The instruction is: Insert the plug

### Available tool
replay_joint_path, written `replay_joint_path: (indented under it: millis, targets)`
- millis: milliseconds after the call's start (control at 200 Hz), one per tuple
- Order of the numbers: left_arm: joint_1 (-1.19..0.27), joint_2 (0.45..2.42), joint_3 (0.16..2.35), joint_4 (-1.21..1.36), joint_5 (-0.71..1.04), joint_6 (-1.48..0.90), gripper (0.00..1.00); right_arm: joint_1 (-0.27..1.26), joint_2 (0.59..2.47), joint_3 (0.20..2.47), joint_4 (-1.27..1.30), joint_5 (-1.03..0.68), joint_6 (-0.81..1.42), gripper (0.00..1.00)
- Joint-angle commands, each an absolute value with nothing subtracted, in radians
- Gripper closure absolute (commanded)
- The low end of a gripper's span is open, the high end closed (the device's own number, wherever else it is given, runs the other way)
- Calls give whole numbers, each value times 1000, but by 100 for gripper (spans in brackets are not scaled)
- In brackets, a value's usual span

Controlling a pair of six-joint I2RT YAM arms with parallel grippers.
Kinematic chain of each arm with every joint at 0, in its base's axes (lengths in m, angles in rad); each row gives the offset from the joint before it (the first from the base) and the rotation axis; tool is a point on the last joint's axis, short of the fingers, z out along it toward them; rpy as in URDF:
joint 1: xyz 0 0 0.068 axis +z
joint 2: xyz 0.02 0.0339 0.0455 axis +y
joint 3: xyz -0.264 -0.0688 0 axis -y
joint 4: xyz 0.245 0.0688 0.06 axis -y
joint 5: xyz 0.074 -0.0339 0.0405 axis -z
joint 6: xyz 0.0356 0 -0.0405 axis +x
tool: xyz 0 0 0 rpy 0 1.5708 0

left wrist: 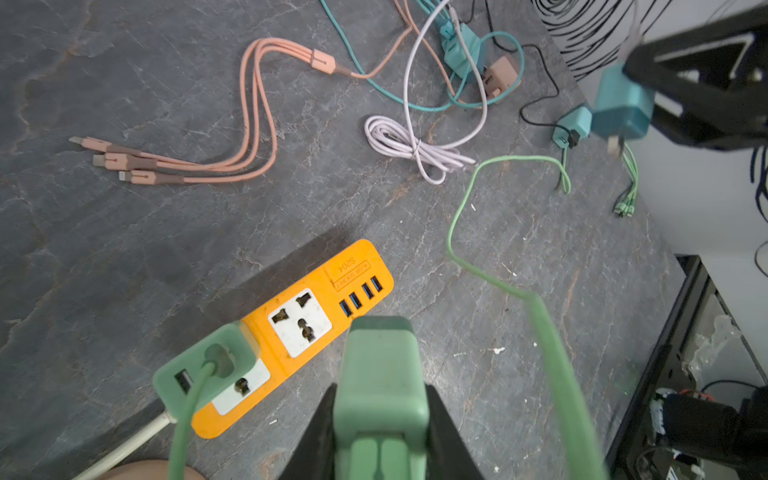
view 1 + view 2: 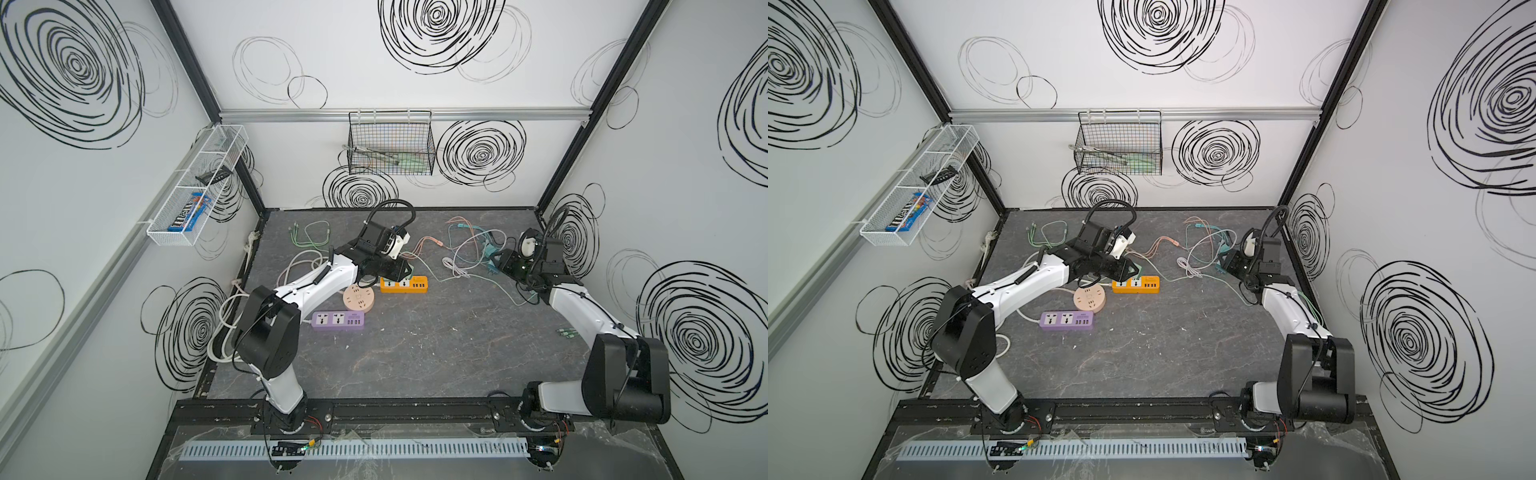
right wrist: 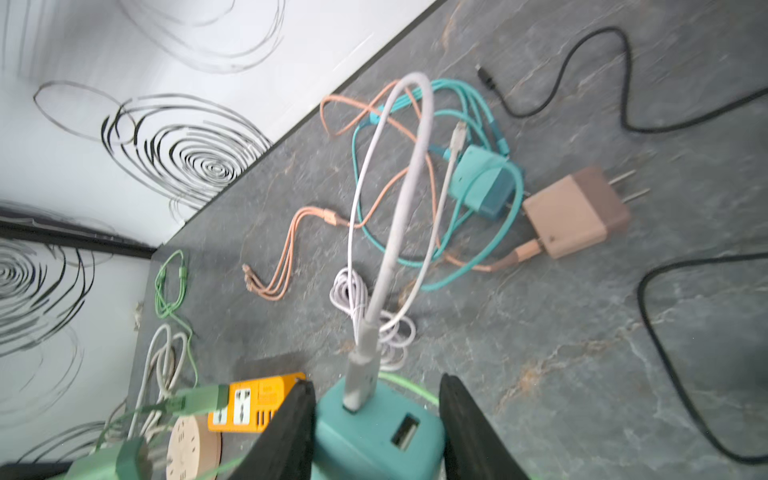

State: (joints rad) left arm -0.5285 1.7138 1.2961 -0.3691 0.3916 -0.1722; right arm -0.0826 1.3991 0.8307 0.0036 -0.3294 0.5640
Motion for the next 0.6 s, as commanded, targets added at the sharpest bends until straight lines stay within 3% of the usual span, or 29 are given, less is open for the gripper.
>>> replay_joint_path:
  millis: [0, 235, 460, 595]
  targets:
    - [-532, 1649, 1277, -354, 469, -124, 100, -102, 1486, 876, 53, -228, 647, 60]
    - [-529, 1652, 1287, -373, 484, -103, 100, -133, 1591, 900, 49, -168, 637, 56]
    - [-523, 1637, 1282, -372, 515, -89, 100, -181, 1470, 818, -35, -111, 631, 23]
    - [-510, 1631, 1281, -366, 549, -89, 100, -263, 1366, 722, -90, -93, 662, 13]
